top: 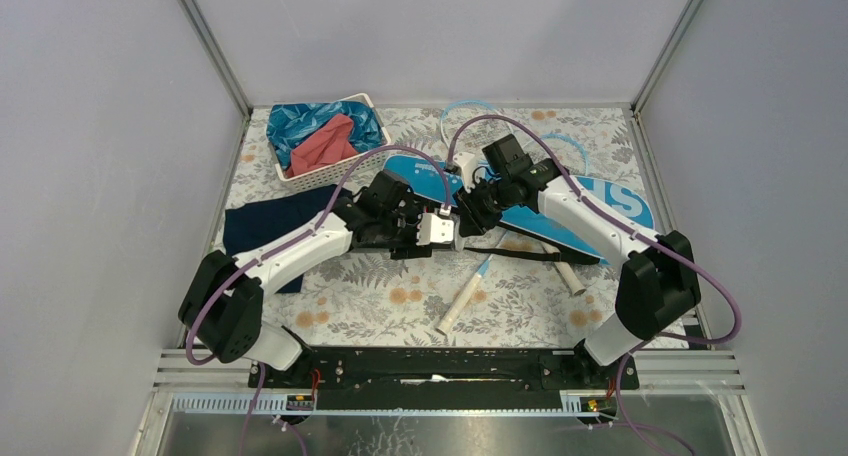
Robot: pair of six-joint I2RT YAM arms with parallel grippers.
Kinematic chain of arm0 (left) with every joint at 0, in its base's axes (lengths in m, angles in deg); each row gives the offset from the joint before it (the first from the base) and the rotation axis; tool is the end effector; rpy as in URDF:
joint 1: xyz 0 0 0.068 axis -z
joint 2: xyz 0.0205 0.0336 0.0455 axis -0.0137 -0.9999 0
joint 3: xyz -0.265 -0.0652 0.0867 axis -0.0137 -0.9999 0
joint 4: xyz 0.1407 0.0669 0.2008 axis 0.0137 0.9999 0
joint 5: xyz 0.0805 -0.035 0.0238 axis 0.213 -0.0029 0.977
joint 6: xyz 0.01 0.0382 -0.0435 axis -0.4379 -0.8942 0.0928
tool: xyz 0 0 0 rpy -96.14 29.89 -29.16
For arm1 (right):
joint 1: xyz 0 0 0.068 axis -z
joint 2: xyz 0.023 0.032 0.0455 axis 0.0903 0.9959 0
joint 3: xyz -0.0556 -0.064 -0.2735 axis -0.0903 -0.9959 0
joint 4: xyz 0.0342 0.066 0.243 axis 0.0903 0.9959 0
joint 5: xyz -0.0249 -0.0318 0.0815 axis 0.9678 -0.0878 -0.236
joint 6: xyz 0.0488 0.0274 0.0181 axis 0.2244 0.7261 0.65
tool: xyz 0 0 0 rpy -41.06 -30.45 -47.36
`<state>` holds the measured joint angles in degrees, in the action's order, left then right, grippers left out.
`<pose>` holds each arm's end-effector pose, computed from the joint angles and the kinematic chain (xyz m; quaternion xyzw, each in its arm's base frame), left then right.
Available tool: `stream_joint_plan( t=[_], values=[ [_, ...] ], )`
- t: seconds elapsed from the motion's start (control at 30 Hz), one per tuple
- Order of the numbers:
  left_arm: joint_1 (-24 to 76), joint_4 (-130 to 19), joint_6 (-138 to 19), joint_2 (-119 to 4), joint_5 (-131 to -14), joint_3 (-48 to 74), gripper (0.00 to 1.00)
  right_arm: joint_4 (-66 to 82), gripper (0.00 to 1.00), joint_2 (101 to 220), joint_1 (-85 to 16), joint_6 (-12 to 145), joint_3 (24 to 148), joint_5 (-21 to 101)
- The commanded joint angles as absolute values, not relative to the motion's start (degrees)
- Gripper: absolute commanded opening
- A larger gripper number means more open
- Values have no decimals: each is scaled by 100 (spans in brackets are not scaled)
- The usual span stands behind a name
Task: Pack up the badminton gear
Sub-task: Close the lid on the shuttle tube.
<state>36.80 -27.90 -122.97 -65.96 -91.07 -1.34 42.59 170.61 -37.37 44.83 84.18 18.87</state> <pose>0.2262 -0.1984 0.2506 0.7009 0.5989 -0.1783 0.3439 0.2733 0.1967 0.2901 -0.4415 0.8077 0.2818 0.2708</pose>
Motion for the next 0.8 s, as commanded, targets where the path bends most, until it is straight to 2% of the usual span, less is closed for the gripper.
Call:
stream_joint_plan(
  t=[0.0,0.37,0.77],
  values=[
    [4037,-3846,-12491,-6459,-9563,-79,0,3619,32,17217,-4078,4889,8532,1259],
    [4252,-3919,-12745,-6502,-9223,-167,0,3568,32,17484,-4125,5102,8612,944],
    [4258,-4228,-12510,-6505,-9442,-294,0,3232,32,17614,-4198,5314,8474,783]
  ],
)
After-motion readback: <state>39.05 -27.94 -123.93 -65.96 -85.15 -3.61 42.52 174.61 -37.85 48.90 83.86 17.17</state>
